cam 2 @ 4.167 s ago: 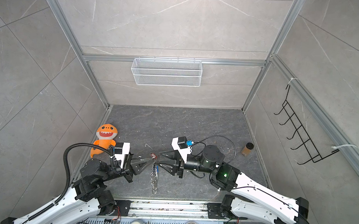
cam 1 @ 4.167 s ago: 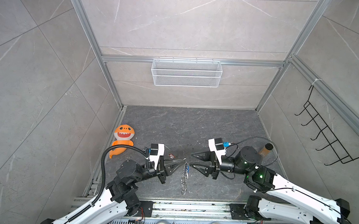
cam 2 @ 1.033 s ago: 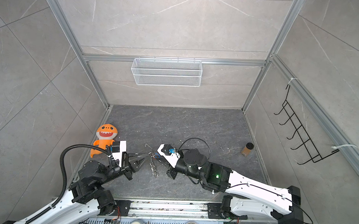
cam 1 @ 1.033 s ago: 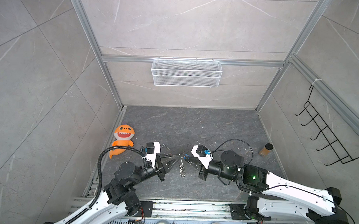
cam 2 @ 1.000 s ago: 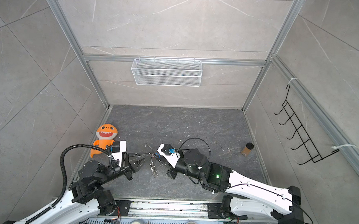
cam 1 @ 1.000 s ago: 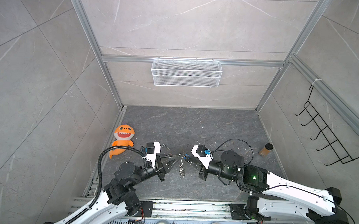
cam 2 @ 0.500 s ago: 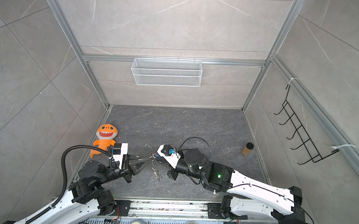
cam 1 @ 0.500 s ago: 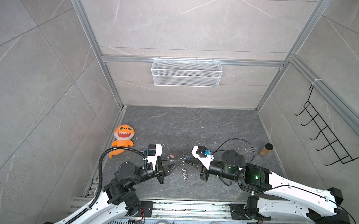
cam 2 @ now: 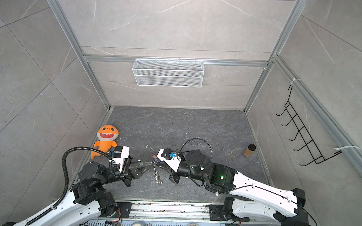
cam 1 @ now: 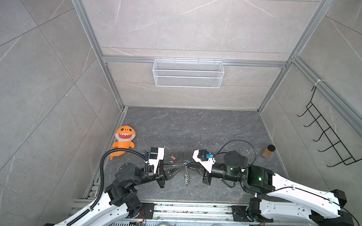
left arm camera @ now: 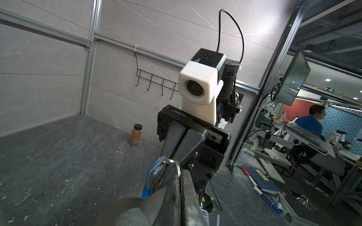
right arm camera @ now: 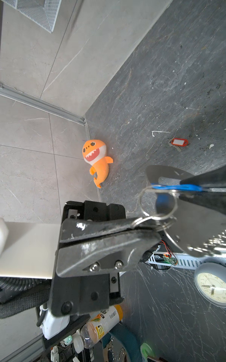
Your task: Remove the keys from the keyring
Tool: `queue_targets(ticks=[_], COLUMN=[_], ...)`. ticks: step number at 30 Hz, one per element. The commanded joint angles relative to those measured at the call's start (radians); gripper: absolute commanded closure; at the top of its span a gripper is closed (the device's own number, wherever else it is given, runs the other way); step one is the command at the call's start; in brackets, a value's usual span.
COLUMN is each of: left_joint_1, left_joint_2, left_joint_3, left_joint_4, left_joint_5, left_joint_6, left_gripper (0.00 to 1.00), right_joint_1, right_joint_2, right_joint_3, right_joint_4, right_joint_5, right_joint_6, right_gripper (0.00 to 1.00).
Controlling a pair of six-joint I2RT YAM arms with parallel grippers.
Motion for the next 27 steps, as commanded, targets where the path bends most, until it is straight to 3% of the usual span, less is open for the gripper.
queue_targets(ticks=[1, 27], left_joint_1=[-0.005, -0.005], left_joint_2=[-0.009, -0.047], left_joint_3=[0.036, 0.002], left_joint_4=[0.109, 0.179], left_joint_5=[0.078, -0.039], left_joint_6=[-0.018, -0.037], left_gripper=[1.0, 1.0], right_joint_1=[-0.007, -0.005], right_joint_2=[0.004, 0.047], right_joint_3=[0.036, -0.026], right_joint_4=[-0.017, 0.035], right_joint_5=[0.005, -0.086], right_joint_6=[-0.007, 0.019], right_gripper=[1.0, 1.0])
